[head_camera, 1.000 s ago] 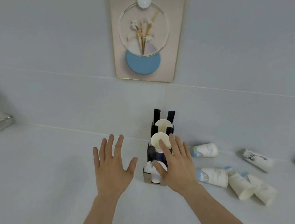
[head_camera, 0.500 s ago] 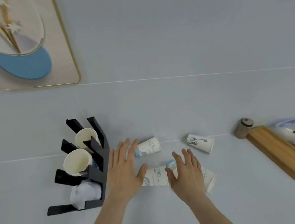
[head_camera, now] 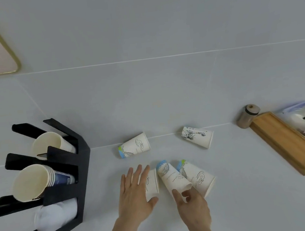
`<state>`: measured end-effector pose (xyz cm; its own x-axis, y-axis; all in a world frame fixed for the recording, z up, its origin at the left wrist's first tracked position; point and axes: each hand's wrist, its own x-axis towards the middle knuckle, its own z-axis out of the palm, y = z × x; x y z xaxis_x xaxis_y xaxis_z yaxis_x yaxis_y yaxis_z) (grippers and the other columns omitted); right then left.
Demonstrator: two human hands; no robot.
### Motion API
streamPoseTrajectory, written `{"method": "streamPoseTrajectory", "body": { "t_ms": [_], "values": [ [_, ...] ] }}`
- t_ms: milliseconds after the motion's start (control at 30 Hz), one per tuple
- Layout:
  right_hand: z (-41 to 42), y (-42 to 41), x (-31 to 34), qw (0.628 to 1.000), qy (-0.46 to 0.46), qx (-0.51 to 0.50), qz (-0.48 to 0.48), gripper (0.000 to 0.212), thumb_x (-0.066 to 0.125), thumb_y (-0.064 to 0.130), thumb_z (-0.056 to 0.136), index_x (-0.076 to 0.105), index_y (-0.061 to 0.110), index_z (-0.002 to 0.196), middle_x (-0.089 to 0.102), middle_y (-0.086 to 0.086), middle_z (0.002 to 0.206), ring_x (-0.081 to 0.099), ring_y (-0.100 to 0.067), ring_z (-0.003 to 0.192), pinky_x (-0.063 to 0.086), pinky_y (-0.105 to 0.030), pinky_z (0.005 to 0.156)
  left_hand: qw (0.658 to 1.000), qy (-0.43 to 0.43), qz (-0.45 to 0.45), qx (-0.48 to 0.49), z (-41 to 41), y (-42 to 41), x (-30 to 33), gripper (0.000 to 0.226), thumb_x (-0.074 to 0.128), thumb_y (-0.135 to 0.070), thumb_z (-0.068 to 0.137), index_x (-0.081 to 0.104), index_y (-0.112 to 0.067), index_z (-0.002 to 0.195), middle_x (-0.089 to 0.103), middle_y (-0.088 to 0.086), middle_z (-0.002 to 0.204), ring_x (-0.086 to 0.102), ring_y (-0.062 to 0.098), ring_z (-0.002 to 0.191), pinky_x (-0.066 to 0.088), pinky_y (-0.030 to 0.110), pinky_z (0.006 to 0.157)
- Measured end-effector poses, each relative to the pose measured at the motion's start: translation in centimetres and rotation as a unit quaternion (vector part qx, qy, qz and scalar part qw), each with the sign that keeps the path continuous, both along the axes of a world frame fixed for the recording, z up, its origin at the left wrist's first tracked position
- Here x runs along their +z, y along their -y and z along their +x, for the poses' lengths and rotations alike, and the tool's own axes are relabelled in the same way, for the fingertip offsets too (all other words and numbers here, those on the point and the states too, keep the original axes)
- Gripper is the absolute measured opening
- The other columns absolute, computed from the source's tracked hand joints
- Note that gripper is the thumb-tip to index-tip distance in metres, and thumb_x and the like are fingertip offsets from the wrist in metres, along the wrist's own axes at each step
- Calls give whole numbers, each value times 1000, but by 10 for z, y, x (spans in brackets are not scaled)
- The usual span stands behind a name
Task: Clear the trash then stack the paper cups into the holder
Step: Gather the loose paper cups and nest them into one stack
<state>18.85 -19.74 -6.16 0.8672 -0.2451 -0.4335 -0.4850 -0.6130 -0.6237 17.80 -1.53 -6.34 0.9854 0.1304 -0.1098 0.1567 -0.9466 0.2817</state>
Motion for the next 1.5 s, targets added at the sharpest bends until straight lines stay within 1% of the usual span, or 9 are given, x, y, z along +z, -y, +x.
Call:
{"method": "streamPoseTrajectory", "body": {
  "t_ms": [333,467,600,700,867,1000,1133,1367,1500],
  "values": [
    [14,-5,-6,987,132,-23,89,21,51,26,101,57,13,85,60,-2,83,57,-23,79,47,-38,73,998,-14,60,26,-21,6,-21,88,73,-42,75,29,-40,151,37,-11,146,27,20,145,10,48,124],
    [20,-10,39,958,251,10,138,20,46,24,104,52,31,86,51,8,74,47,-11,65,41,-27,61,980,67,-127,138,-22,6,-9,88,82,-52,64,43,-39,141,46,-13,136,45,17,129,45,39,104],
    [13,-17,79,914,377,92,122,17,42,31,104,54,36,93,55,9,84,55,-12,81,43,-18,73,883,127,-360,273,-25,11,-5,85,89,-45,56,43,-41,127,55,-17,123,59,13,109,48,30,81],
    [4,-18,88,862,456,217,37,24,44,28,101,63,18,109,61,6,106,56,-11,103,42,-14,85,868,126,-391,278,-38,17,-9,84,90,-46,55,37,-49,120,61,-21,116,61,9,102,48,25,76],
    [-11,-21,67,775,496,385,-73,10,60,20,94,66,13,92,68,-3,117,59,-28,122,58,-39,83,858,130,-417,271,-53,23,-9,92,94,-44,50,38,-47,123,62,-26,118,65,3,104,50,15,79],
    [-18,-21,51,796,442,407,-79,28,60,38,93,71,26,116,60,-2,145,50,-25,141,56,-34,97,875,149,-389,247,-54,20,1,110,88,-47,50,27,-51,142,43,-37,133,52,-3,120,41,11,87],
    [-16,-15,39,818,419,392,-38,30,61,38,93,72,30,119,63,3,141,54,-16,137,56,-30,96,908,163,-336,188,-41,17,9,118,89,-45,53,16,-61,145,22,-52,135,46,-11,119,46,16,90],
    [52,33,14,962,265,-44,49,20,68,17,93,68,21,113,61,-3,118,68,-27,105,55,-45,89,920,180,-289,195,-24,18,-4,100,89,-38,66,31,-43,148,30,-29,136,49,3,118,45,23,79],
    [95,73,-5,978,76,-187,47,56,67,36,93,50,14,142,47,-20,140,61,-40,112,49,-51,96,921,178,-283,202,-20,22,-9,103,89,-37,68,26,-45,150,24,-36,136,46,-1,115,45,25,75]
  ]
}}
